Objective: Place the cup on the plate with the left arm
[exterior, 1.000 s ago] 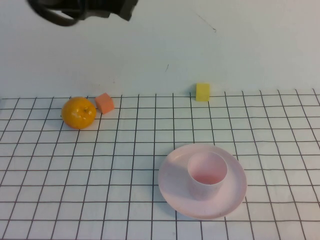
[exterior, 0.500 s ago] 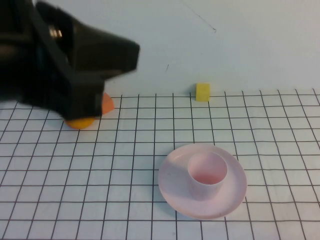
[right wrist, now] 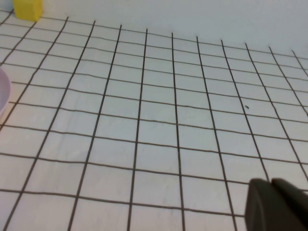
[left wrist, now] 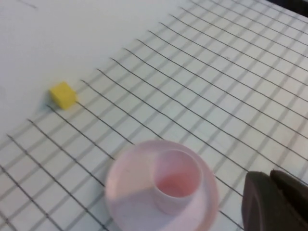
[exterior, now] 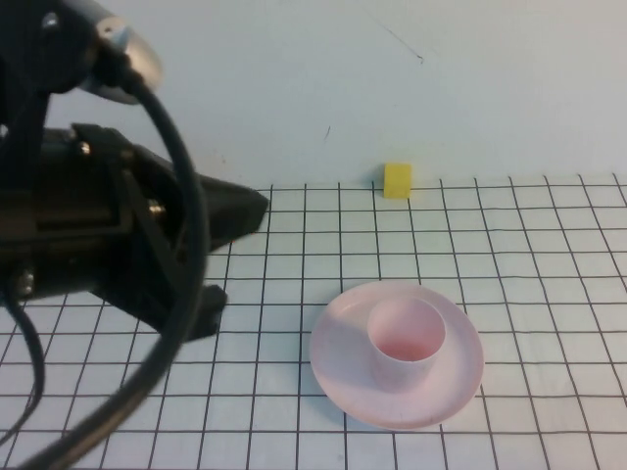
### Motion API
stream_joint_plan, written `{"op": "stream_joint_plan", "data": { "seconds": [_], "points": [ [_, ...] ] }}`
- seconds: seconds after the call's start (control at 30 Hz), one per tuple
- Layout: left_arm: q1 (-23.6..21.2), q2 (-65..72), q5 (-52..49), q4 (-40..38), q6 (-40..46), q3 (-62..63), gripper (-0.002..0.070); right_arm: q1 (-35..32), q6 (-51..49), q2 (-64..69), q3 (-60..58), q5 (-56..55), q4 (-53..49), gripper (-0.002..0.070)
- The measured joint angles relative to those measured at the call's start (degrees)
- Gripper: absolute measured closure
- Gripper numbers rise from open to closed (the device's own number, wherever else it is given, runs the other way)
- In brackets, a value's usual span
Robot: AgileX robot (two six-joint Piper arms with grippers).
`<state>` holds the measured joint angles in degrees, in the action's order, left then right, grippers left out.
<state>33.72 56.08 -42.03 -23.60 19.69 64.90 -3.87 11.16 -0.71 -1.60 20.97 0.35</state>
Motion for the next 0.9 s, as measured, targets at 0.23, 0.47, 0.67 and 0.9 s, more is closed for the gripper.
{"op": "stream_joint_plan", "data": {
  "seconds": [0.23, 0.47, 0.67, 0.9],
  "points": [
    [-10.6, -9.3, 19.6, 1.3, 1.0, -11.2, 0.0676, 0.0, 0.0, 0.0, 0.0, 0.0, 0.0, 0.0678],
    [-21.9, -23.8, 42.9, -3.9, 1.1, -31.8, 0.0676, 0.0, 0.0, 0.0, 0.0, 0.0, -0.3, 0.0678],
    [-27.5, -39.7, 49.1, -4.8, 1.1, -47.8, 0.0676, 0.0, 0.0, 0.0, 0.0, 0.0, 0.0, 0.0678],
    [-30.8, -53.4, 50.0, -4.8, 1.3, -61.0, 0.0676, 0.0, 0.0, 0.0, 0.0, 0.0, 0.0, 0.0678]
  ]
}}
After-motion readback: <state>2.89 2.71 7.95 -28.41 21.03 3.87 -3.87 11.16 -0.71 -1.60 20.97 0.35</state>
